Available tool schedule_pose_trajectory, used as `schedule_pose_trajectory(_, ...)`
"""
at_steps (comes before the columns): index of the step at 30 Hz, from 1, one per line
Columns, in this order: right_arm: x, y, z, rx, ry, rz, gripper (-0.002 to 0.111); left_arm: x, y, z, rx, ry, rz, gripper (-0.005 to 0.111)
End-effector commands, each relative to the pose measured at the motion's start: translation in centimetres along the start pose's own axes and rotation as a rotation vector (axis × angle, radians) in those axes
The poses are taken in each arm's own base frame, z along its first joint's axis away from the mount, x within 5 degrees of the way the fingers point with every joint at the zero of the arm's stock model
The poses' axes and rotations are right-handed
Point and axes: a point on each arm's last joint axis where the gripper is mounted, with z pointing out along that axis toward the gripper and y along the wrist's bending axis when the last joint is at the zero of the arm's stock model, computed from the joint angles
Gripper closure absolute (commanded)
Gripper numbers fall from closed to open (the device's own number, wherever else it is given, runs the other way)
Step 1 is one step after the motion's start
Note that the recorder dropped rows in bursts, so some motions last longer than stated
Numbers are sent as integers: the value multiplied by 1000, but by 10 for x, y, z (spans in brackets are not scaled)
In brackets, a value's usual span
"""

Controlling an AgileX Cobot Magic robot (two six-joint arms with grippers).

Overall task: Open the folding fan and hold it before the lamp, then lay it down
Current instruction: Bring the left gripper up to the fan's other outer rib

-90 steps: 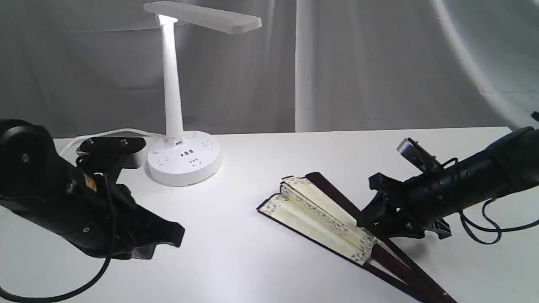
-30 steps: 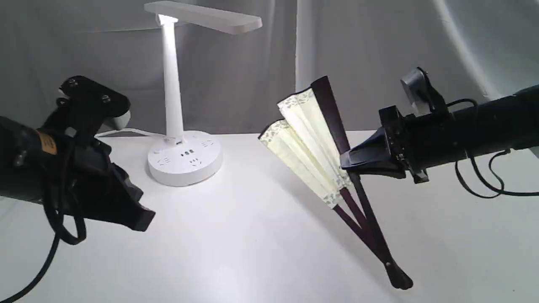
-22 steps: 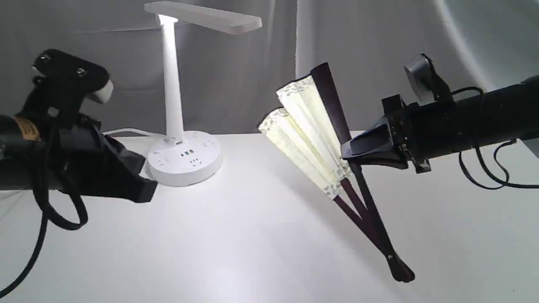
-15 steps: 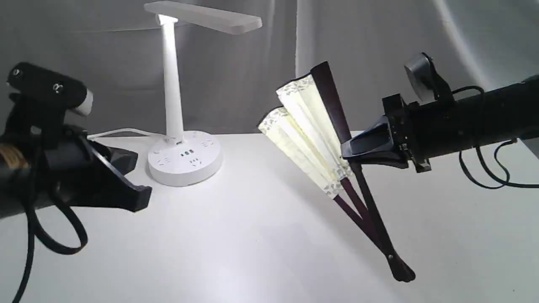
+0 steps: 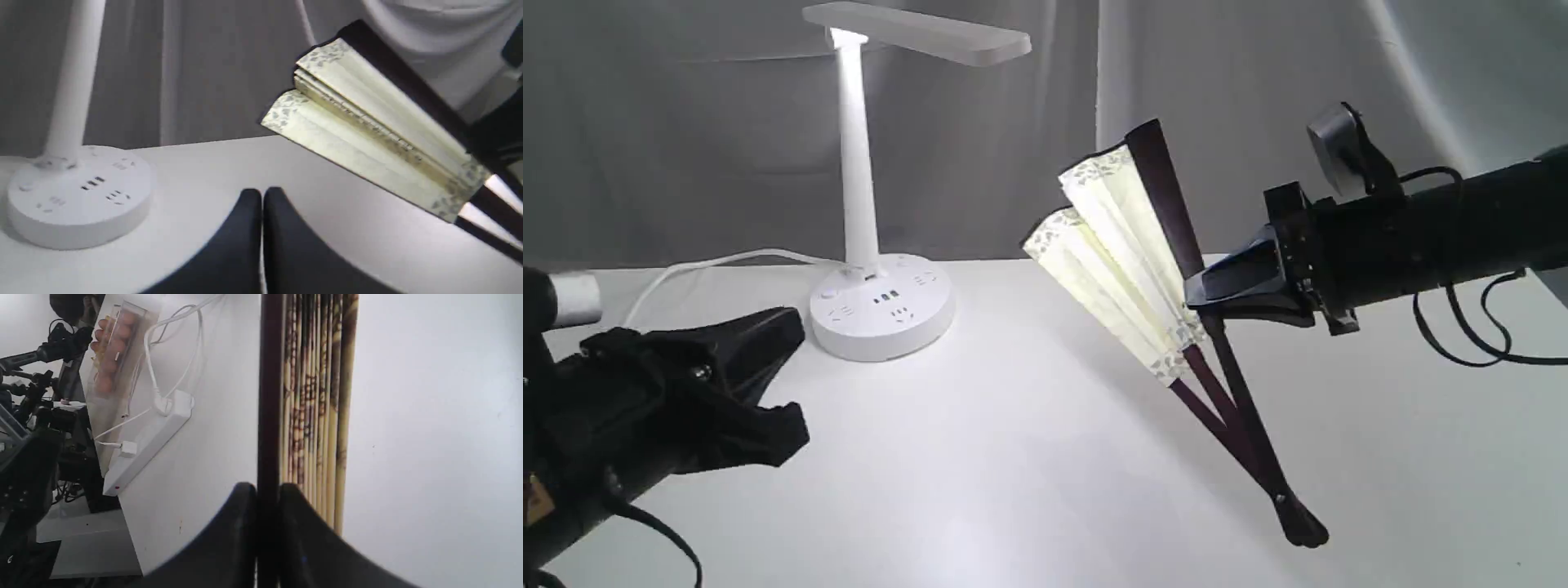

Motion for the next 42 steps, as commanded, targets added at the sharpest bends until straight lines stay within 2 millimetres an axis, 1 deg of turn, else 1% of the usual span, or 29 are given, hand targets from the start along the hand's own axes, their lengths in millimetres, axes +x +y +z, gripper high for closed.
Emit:
schedule_pose_trajectory(1,-2,7,-4,-14,-10,-19,108,8,-2,5,42,-9,-177,106)
schedule_pose_trajectory(6,-2,7,-4,-14,-10,-19,108,23,1,18,63,-10,-414,106)
schedule_pose_trajectory(8,-2,7,-4,-14,-10,-19,108,30,3,25,81,-20,-506,103)
schedule_pose_trajectory(10,-2,7,-4,-14,-10,-17,108,35,4,33,97,-27,-600,94)
schedule_pose_trajectory(12,-2,7,-4,-14,-10,-17,108,40,4,45,119,-12,-670,82)
schedule_pose_trajectory(15,-2,7,-4,-14,-10,-17,108,44,2,63,161,30,-729,66)
schedule_pose_trajectory(18,-2,7,-4,-18,-16,-14,108,45,-1,79,214,53,-704,59)
schedule_pose_trajectory(20,-3,7,-4,-20,-17,-14,108,44,-2,89,231,55,-717,57)
schedule_pose_trajectory(26,-4,8,-4,-32,-34,-8,108,49,1,116,239,88,-905,57)
schedule_pose_trajectory(30,-5,9,-4,-36,-39,-6,108,56,0,137,290,138,-1021,57)
schedule_pose_trajectory(35,-5,9,-4,-40,-44,-3,108,56,-2,161,406,112,-1123,57)
schedule_pose_trajectory(39,-6,10,-4,-50,-57,3,108,64,1,178,426,124,-1239,57)
schedule_pose_trajectory(42,-7,10,-4,-54,-62,11,108,70,4,191,437,124,-1269,57)
